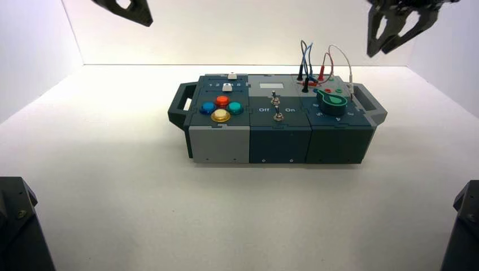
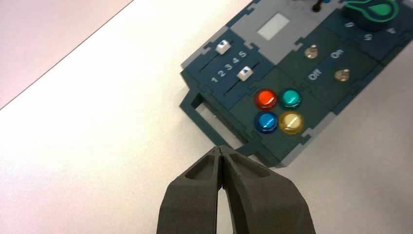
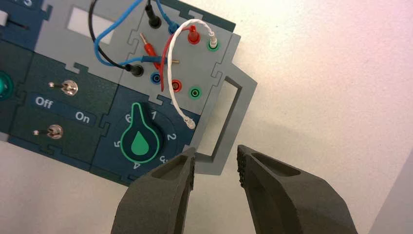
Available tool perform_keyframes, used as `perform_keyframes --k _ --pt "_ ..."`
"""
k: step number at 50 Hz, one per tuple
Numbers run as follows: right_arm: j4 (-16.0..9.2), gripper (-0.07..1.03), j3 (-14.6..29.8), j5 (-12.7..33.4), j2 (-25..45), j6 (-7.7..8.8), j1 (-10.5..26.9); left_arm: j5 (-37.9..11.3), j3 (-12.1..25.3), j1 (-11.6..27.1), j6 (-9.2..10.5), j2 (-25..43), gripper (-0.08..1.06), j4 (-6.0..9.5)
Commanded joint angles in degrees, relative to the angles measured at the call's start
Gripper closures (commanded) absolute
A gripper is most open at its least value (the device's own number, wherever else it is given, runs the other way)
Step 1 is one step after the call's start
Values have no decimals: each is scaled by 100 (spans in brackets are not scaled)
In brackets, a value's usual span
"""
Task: Insert the white wire.
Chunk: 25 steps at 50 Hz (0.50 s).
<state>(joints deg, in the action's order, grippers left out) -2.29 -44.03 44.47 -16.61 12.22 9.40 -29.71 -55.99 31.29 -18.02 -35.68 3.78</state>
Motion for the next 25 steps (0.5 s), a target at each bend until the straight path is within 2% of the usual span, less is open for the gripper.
perform_keyframes --k 1,3,6,13,15,17,18,19,20,21,25 --pt "9 48 246 44 229 70 44 158 149 229 -35 -114 101 114" --pt "0 44 281 97 369 70 97 229 114 378 -62 -149 101 202" --pt "9 41 308 123 457 79 141 264 105 501 -114 -158 101 237" --pt "9 41 343 132 624 88 158 255 97 694 -334 -123 101 387" --pt "9 41 360 114 668 88 167 246 97 721 -431 -114 101 483" --pt "9 41 360 105 686 88 167 237 97 738 -554 -114 100 642" --pt "18 41 360 105 694 88 176 220 105 738 -677 -114 101 782" --pt "18 41 360 97 703 88 176 211 105 738 -721 -114 101 826" --pt "18 41 360 79 703 97 176 202 105 738 -870 -114 100 984" --pt "18 41 360 70 712 97 176 193 105 738 -976 -114 101 1072" --pt "18 41 360 18 712 97 185 141 114 738 -1301 -105 100 1345"
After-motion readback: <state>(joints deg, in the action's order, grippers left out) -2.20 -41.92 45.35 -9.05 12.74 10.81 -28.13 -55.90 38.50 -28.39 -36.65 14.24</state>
